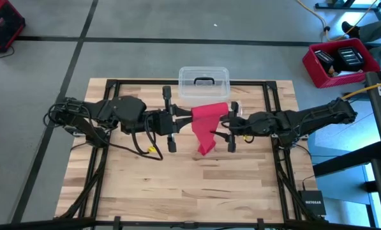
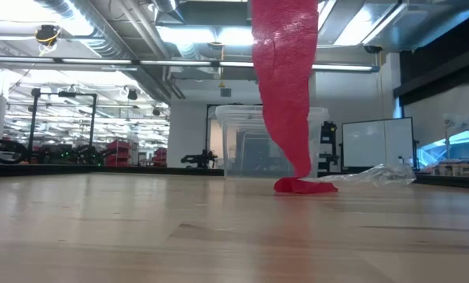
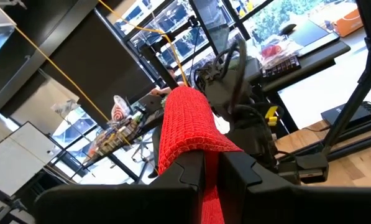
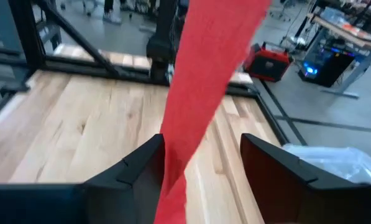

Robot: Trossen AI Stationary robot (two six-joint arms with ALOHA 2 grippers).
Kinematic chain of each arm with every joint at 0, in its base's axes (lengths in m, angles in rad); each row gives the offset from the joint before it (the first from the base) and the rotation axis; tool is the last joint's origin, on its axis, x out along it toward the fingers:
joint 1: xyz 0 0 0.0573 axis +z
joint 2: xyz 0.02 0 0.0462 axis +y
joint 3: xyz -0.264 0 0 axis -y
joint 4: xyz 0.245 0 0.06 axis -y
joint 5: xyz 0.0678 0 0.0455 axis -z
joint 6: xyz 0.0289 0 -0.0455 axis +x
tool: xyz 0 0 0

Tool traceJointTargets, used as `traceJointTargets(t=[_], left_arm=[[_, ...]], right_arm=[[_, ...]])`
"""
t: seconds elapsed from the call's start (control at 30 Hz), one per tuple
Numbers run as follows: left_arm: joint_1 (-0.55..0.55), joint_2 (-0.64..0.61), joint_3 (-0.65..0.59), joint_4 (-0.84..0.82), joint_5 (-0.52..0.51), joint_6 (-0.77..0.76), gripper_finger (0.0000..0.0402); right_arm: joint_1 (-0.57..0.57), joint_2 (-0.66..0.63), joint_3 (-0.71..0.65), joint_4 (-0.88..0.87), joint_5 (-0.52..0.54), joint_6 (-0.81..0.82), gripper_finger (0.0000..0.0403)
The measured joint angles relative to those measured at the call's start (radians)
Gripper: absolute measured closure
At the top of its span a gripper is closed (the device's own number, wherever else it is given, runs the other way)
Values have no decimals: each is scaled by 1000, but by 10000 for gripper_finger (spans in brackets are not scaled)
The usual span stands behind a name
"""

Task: Roll bandage
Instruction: Roll the red bandage

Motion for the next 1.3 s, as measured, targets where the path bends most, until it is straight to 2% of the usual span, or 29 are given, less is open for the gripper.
traceJointTargets(t=[0.33, 0.6, 0.77, 0.9, 1.1, 1.3], left_arm=[[10, 0, 1, 15, 0, 0, 384], [10, 0, 1, 13, 0, -1, 384], [10, 0, 1, 13, 0, 0, 384], [10, 0, 1, 13, 0, 0, 384], [7, 0, 1, 13, 0, 7, 384], [-10, -10, 1, 86, -2, 87, 384]], right_arm=[[0, 7, 0, 84, -74, -15, 192], [0, 6, 0, 279, -85, -88, 192], [-1, 6, 0, 262, -116, -105, 200], [-1, 6, 0, 246, -116, -118, 249], [-1, 6, 0, 242, -115, -181, 383], [0, 6, 0, 220, -162, -186, 390]])
